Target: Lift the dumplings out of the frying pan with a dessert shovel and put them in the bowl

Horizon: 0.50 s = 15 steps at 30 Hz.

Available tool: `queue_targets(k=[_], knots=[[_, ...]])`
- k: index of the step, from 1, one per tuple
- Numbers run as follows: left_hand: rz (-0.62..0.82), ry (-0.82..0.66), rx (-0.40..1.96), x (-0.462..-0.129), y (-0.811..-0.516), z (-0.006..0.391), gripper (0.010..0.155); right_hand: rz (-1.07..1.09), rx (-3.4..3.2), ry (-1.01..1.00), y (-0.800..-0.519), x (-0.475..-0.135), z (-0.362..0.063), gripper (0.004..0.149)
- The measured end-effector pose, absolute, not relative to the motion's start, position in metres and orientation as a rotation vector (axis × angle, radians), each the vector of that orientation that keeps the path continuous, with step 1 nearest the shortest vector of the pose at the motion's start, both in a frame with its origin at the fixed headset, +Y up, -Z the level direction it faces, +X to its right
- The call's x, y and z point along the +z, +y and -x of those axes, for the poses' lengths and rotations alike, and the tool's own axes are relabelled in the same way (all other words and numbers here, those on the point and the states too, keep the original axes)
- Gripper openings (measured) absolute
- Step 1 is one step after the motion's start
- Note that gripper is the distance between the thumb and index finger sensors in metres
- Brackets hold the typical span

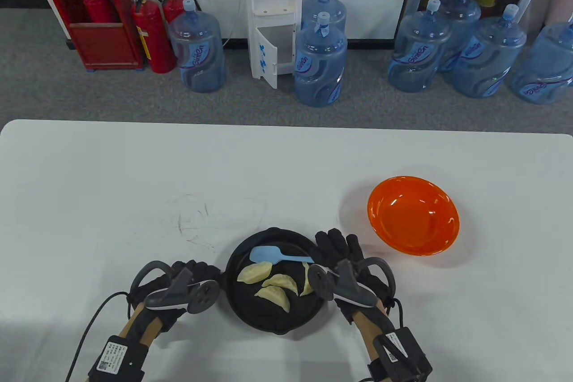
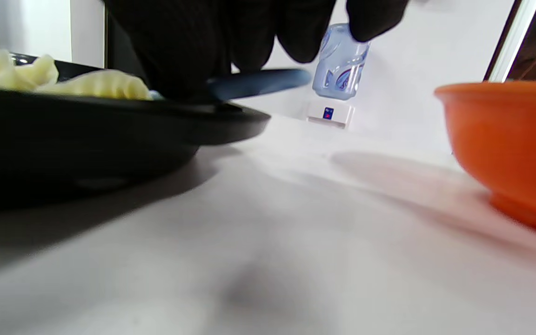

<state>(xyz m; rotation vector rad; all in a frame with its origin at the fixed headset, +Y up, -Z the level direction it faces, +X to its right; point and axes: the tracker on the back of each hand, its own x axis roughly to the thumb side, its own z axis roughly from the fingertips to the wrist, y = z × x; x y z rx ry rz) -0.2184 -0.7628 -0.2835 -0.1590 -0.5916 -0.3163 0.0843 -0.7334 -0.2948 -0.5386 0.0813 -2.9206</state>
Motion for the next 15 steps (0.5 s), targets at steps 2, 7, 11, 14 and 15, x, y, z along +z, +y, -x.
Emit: queue_targets(k=[2,7,11,14,15], knots=[[0.158,-0.592,-0.321,-0.283,-0.763,0.218,0.056,0.523,-2.936,0.05,-0.733,-0.297,-0.082,0.046],[0.16,-0.592,-0.324,-0.283,-0.762,0.218,0.056,0.534,-2.928,-0.017,-0.735,-0.304,-0.076,0.046],[0.162,-0.593,-0.323,-0.283,-0.762,0.218,0.056,0.542,-2.913,-0.064,-0.735,-0.306,-0.072,0.048],[0.165,-0.592,-0.323,-0.283,-0.763,0.217,0.056,0.532,-2.905,-0.102,-0.737,-0.308,-0.068,0.05],[0.168,-0.591,-0.324,-0.284,-0.763,0.217,0.056,0.534,-2.892,-0.099,-0.737,-0.309,-0.068,0.051]])
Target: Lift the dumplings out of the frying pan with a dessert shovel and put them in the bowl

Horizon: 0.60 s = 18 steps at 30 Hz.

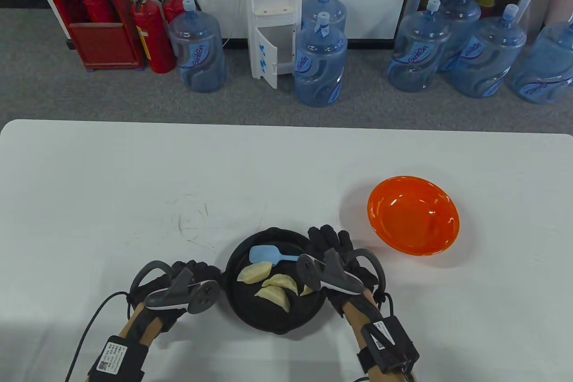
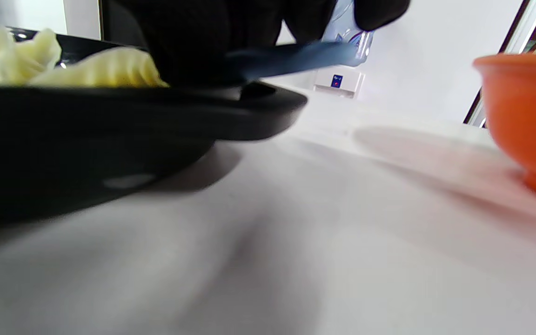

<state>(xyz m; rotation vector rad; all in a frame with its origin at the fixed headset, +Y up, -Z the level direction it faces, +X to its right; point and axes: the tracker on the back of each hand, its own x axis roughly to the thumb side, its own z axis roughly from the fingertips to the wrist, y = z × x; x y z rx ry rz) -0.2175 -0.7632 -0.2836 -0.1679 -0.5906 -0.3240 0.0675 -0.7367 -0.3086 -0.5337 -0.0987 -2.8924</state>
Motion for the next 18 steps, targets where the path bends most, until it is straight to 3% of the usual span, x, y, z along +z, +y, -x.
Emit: queue_targets(k=[10,18], knots=[[0.169,-0.587,-0.321,-0.283,-0.763,0.218,0.056,0.476,-2.985,0.046,-0.709,-0.311,-0.076,0.051],[0.17,-0.584,-0.317,-0.283,-0.763,0.218,0.056,0.587,-3.056,0.253,-0.675,-0.277,-0.101,0.05]])
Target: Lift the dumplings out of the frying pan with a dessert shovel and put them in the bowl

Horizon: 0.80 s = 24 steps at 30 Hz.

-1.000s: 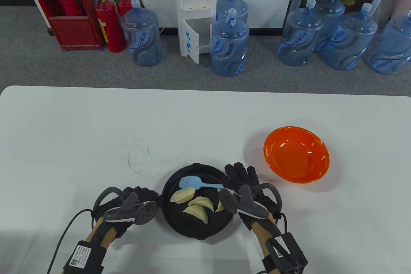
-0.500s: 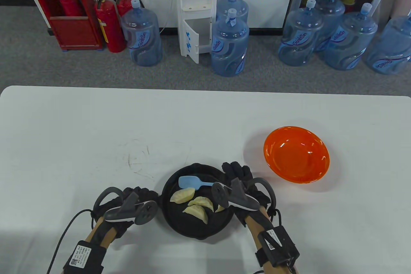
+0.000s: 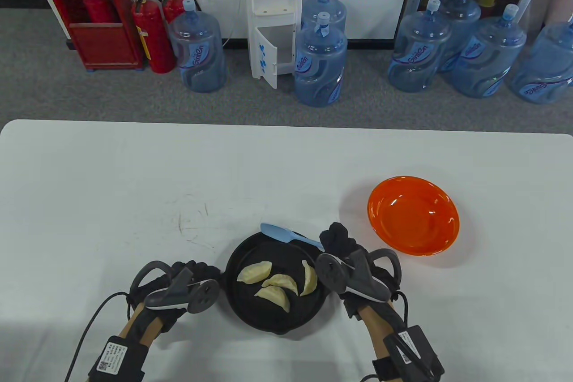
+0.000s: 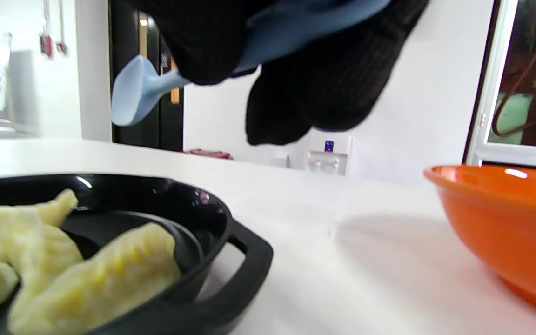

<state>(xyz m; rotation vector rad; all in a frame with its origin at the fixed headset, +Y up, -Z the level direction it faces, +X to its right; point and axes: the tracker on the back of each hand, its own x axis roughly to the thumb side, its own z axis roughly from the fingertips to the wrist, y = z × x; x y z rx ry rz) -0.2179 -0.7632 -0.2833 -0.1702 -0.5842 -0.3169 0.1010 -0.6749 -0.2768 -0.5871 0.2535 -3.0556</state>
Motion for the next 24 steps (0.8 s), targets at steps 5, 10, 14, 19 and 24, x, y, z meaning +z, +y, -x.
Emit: queue_targets(k=[5,10,14,19,24], knots=[[0.169,-0.583,-0.319,-0.283,-0.763,0.218,0.056,0.612,-3.121,0.32,-0.674,-0.256,-0.116,0.05],[0.173,-0.581,-0.316,-0.283,-0.763,0.218,0.056,0.633,-3.162,0.458,-0.69,-0.245,-0.123,0.046],[0.163,-0.583,-0.319,-0.283,-0.763,0.218,0.056,0.699,-3.097,0.488,-0.701,-0.242,-0.123,0.043],[0.165,-0.583,-0.315,-0.283,-0.763,0.218,0.056,0.748,-2.968,0.564,-0.709,-0.235,-0.115,0.041],[0.165,-0.584,-0.315,-0.283,-0.763,0.218,0.056,0.781,-2.834,0.583,-0.716,-0.23,-0.102,0.041]])
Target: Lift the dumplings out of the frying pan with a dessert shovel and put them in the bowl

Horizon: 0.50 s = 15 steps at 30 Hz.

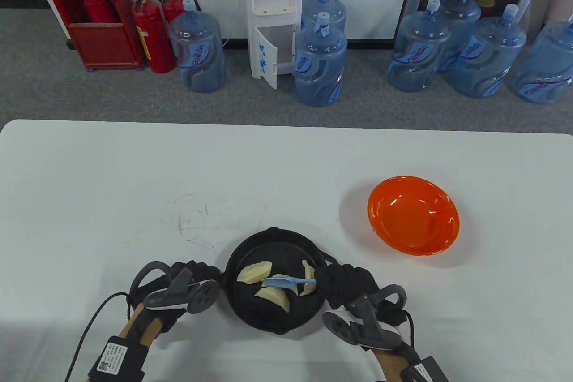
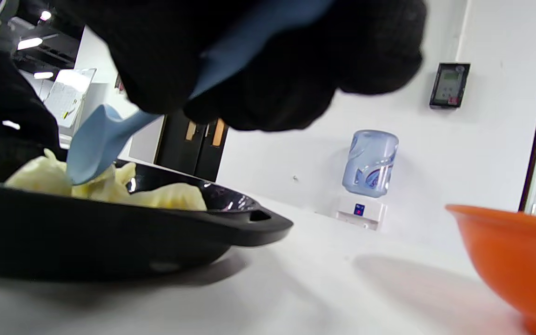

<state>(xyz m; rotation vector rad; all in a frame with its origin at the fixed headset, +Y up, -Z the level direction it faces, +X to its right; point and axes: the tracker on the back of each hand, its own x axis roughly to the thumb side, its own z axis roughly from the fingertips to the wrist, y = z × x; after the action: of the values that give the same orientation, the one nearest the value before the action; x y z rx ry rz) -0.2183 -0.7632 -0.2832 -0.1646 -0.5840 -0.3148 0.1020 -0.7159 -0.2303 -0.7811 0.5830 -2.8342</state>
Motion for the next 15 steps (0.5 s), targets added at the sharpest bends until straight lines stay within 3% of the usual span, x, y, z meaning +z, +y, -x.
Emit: queue_targets(k=[15], knots=[[0.166,-0.581,-0.318,-0.283,-0.764,0.218,0.056,0.829,-2.871,0.536,-0.731,-0.231,-0.094,0.041]])
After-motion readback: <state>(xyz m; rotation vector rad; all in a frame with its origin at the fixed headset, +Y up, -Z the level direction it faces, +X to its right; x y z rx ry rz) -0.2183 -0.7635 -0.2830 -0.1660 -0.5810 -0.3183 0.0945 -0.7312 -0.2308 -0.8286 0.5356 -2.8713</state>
